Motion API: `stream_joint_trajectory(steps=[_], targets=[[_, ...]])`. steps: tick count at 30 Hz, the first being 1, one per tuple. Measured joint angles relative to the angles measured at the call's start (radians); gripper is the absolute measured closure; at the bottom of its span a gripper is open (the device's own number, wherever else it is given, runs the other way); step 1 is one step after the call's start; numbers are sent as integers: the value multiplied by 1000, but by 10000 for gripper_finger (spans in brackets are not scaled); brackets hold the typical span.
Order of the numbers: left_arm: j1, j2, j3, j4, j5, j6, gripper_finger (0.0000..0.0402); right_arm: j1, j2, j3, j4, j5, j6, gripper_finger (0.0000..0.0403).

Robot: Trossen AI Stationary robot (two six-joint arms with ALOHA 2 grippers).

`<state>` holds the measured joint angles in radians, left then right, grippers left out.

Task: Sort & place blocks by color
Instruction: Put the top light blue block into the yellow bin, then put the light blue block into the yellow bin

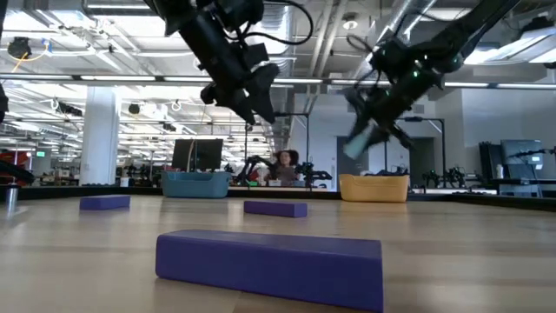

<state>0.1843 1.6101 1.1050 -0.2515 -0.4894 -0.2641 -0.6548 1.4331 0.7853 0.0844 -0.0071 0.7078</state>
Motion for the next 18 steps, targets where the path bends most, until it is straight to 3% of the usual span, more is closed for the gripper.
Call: stream_joint_trajectory(steps=[5,8,14,18], targets=[[0,-50,0,-67,27,-62,119,-115,59,-1,-117,37,-112,281],[2,-63,0,-32,-60,-53,120,-156,93,1,-110,36,-146,275],[2,-67,0,51,-122,-35,120,-173,126,5,-110,8,-179,174],[2,-66,0,61,-84,-171,120,-171,111,5,-104,9,-230,131]])
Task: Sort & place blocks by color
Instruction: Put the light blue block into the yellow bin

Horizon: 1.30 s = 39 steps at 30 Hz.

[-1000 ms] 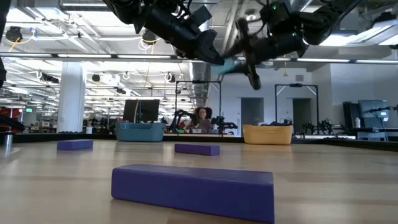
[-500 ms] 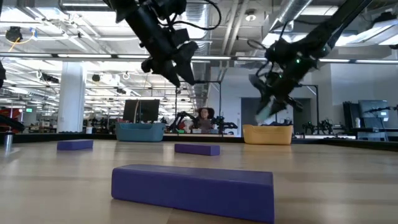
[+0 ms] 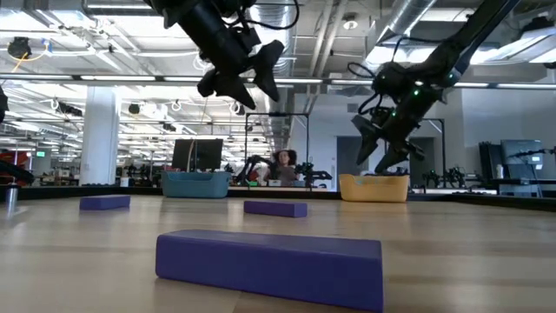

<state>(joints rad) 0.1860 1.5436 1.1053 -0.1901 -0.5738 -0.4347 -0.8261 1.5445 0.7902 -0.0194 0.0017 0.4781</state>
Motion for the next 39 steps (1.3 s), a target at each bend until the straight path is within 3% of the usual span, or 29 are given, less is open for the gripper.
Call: stream_joint_trajectory(steps=[4,8,14,19,25,33,37,39], targets=[[0,0,0,-30,133,-132,120,16,-75,0,-62,-5,-45,125],[-1,-4,0,-51,264,-154,120,102,-209,1,-198,-7,-88,124],[-37,-35,-1,9,301,-39,120,337,-357,1,-496,86,18,123],[-106,-81,-1,56,303,-18,120,643,-390,1,-681,169,326,122],[-267,-89,-1,18,235,-29,120,1071,-362,1,-784,267,886,122],[-540,-84,-2,-53,33,-100,120,1489,-270,0,-818,163,1472,122],[-638,-84,-2,-111,-30,-203,124,1621,-205,8,-803,93,1709,122],[-678,-84,-2,-161,-43,-276,126,1664,-176,24,-797,61,1749,122]])
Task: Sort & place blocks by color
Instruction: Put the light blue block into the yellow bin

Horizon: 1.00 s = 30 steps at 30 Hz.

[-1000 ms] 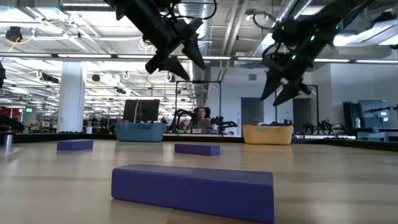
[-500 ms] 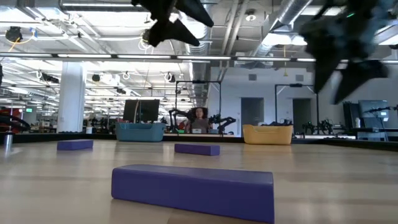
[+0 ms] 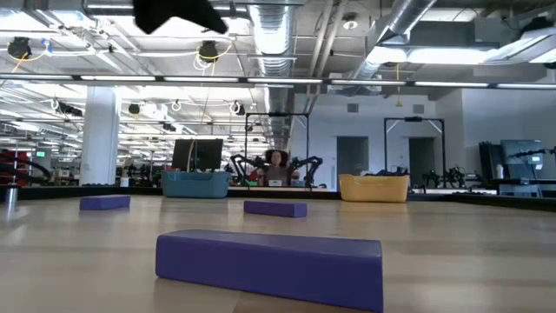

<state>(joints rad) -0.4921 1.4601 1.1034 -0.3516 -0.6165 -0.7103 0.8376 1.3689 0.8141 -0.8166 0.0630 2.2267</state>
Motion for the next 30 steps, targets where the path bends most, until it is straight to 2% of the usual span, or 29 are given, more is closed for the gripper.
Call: stream_joint_trajectory(steps=[3,7,14,22,25,30], targets=[[-53,0,0,-74,-45,-113,129,20,49,10,44,-14,2,122],[-98,0,0,-115,-80,-241,130,28,113,11,187,-53,-23,122],[-147,0,0,-111,-116,-309,130,46,225,12,342,-93,-9,122],[-163,0,0,-115,-138,-311,130,31,270,14,362,-94,-7,129],[-163,0,0,-115,-141,-311,130,32,262,12,356,-94,-13,165],[-156,0,0,-151,-164,-345,130,13,226,11,354,-80,-99,284]])
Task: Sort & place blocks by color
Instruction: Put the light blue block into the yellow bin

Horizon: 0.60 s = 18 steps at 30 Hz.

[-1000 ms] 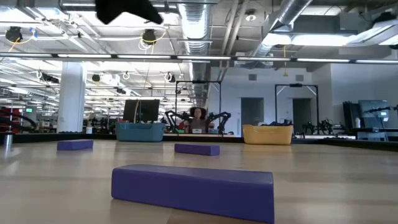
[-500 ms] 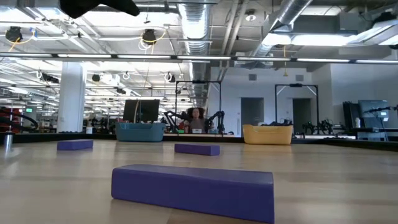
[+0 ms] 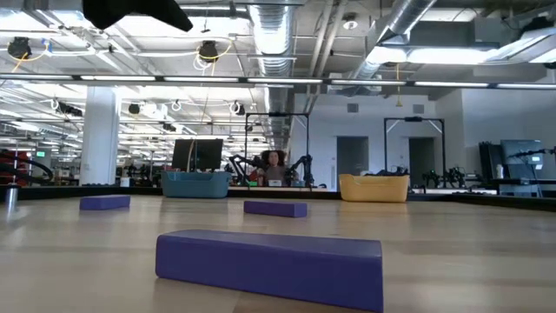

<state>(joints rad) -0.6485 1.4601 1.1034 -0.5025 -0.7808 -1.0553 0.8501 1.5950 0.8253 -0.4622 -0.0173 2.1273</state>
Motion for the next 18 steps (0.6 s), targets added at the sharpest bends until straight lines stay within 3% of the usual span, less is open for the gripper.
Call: stream_joint_trajectory(steps=[5,8,12,18], targets=[[49,-2,0,-66,-8,-2,130,-98,-86,0,-22,83,-180,285],[105,-9,0,-103,31,13,130,-229,-154,0,-94,140,-352,285],[212,-9,0,-146,120,77,130,-485,-239,0,-159,159,-678,285],[407,-9,0,-162,260,257,130,-947,-316,0,-109,124,-1181,285]])
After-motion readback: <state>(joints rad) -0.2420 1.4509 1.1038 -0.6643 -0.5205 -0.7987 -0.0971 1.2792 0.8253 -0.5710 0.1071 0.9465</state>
